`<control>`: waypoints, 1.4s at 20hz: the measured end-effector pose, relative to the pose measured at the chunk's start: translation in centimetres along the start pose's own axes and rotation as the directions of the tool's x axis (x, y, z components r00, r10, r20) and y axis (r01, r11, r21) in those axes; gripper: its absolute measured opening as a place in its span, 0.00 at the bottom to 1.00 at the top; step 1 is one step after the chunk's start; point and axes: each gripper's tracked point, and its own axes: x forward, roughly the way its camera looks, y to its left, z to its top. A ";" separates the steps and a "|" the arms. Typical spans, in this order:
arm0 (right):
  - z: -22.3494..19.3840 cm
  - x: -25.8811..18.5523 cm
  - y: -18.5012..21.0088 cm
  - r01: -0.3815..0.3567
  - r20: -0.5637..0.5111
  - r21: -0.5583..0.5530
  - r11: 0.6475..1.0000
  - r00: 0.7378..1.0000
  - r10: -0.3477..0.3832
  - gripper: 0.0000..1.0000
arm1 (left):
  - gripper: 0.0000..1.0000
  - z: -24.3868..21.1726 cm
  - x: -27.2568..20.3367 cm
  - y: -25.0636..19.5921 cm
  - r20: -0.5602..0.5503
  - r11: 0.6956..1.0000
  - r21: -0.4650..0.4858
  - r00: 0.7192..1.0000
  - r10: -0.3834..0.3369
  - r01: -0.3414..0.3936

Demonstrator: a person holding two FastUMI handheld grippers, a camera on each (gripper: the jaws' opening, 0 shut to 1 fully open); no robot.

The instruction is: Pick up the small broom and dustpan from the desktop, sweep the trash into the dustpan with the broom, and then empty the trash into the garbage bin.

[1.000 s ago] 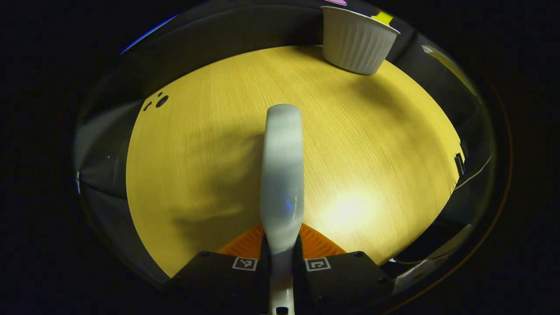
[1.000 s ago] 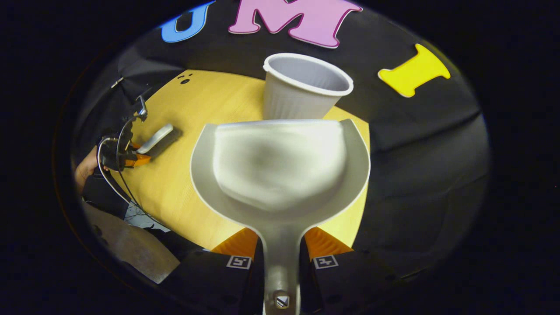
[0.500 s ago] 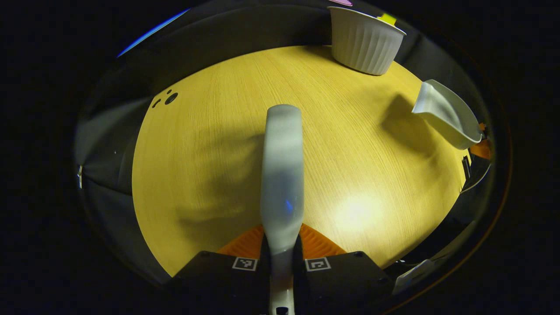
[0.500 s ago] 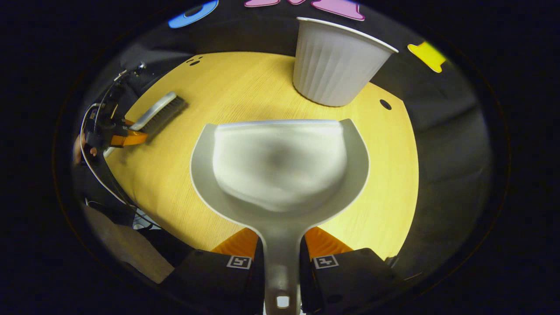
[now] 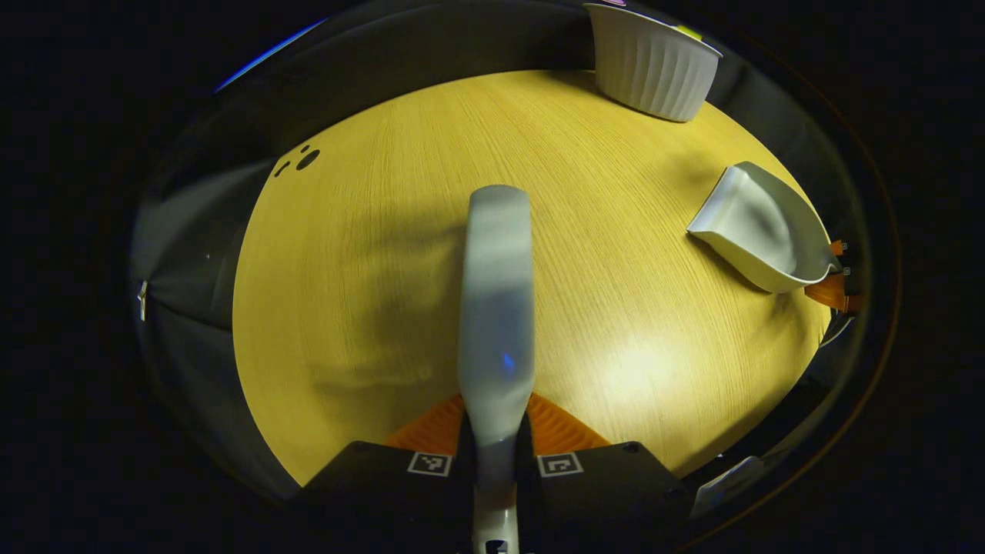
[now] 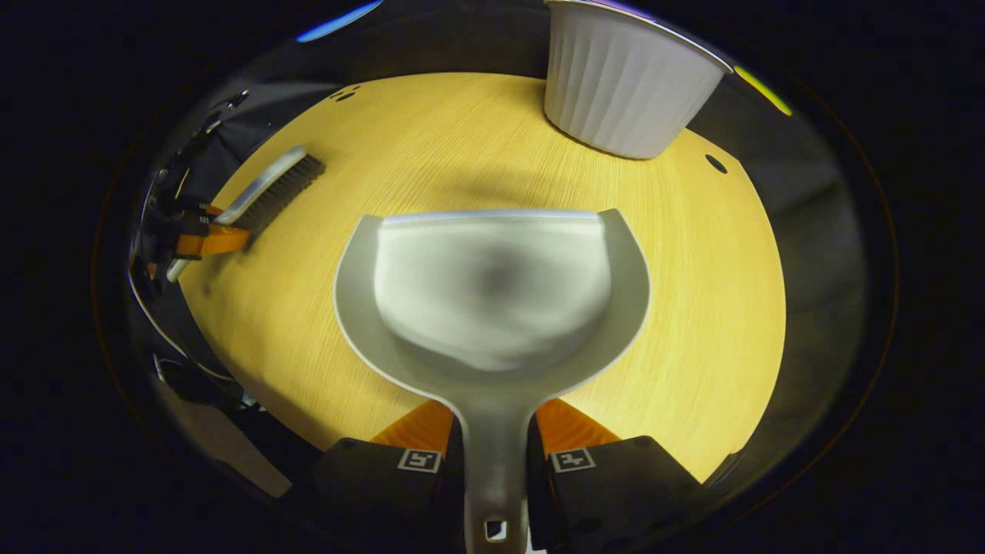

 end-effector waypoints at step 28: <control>0.9 -9.6 1.2 -0.031 0.183 -0.036 0.999 0.982 0.037 0.40 | 0.30 2.3 -8.4 -1.9 0.242 0.996 0.024 0.967 0.080 -0.088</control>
